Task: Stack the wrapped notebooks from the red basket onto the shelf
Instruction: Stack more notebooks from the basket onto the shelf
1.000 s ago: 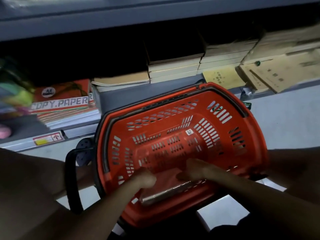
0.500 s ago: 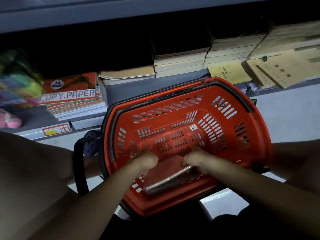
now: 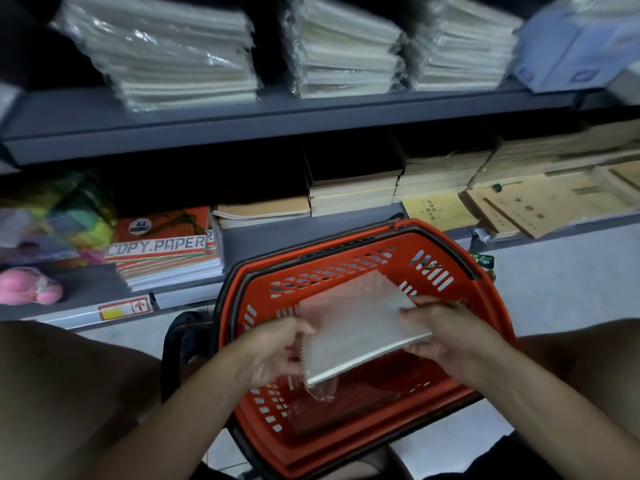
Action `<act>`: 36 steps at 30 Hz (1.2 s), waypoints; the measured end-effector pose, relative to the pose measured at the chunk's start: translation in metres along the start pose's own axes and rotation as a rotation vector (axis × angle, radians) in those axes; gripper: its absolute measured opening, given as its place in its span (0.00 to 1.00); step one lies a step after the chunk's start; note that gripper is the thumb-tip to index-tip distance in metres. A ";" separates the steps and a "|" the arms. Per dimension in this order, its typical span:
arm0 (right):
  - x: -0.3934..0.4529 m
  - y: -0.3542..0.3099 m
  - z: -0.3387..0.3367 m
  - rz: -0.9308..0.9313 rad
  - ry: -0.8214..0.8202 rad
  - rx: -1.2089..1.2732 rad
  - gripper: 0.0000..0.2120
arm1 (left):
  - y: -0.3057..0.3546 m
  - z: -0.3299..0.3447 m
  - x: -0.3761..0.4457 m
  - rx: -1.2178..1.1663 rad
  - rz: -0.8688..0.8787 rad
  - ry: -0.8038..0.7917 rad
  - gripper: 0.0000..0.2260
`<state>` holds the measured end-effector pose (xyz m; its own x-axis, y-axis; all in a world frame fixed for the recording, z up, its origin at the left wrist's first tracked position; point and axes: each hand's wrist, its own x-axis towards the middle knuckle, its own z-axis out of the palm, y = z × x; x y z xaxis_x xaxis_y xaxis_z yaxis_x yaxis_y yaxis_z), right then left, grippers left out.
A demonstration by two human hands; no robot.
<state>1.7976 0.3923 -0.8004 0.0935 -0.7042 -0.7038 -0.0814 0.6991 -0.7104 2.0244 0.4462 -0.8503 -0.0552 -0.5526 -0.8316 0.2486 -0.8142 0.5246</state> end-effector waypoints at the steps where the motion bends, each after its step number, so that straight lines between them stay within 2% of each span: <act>1: -0.012 -0.005 -0.006 -0.041 -0.006 0.022 0.11 | 0.004 0.001 -0.008 -0.081 0.061 -0.057 0.13; 4: -0.046 -0.015 -0.027 -0.132 -0.025 0.160 0.12 | 0.013 0.004 -0.036 -0.286 0.257 -0.217 0.17; 6: -0.061 -0.018 -0.036 -0.184 -0.025 0.253 0.17 | 0.019 0.009 -0.052 -0.294 0.377 -0.307 0.18; 10: -0.081 -0.023 -0.034 -0.357 -0.161 0.229 0.21 | 0.031 0.019 -0.079 -0.302 0.606 -0.294 0.20; 13: -0.093 -0.033 -0.022 -0.451 -0.278 0.209 0.22 | 0.038 0.016 -0.098 -0.236 0.675 -0.292 0.22; 18: -0.098 -0.045 0.002 -0.549 -0.367 0.214 0.22 | 0.052 -0.009 -0.133 -0.087 0.740 -0.421 0.25; 20: -0.097 -0.048 0.013 -0.584 -0.379 0.182 0.24 | 0.058 -0.020 -0.141 -0.073 0.826 -0.385 0.26; 25: -0.093 -0.056 0.041 -0.648 -0.404 0.060 0.24 | 0.071 -0.034 -0.147 -0.173 1.013 -0.157 0.24; 30: -0.084 -0.061 0.065 -0.627 -0.425 0.144 0.24 | 0.075 -0.050 -0.145 -0.211 1.039 -0.044 0.24; 33: -0.079 -0.068 0.076 -0.634 -0.417 0.155 0.31 | 0.079 -0.061 -0.143 -0.167 1.064 0.006 0.24; 36: -0.068 -0.077 0.087 -0.621 -0.428 0.174 0.25 | 0.087 -0.074 -0.142 -0.118 1.112 0.055 0.23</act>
<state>1.8839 0.3968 -0.6968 0.4489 -0.8893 -0.0875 0.2652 0.2261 -0.9373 2.1255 0.4673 -0.7005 0.2969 -0.9515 0.0811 0.2230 0.1516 0.9630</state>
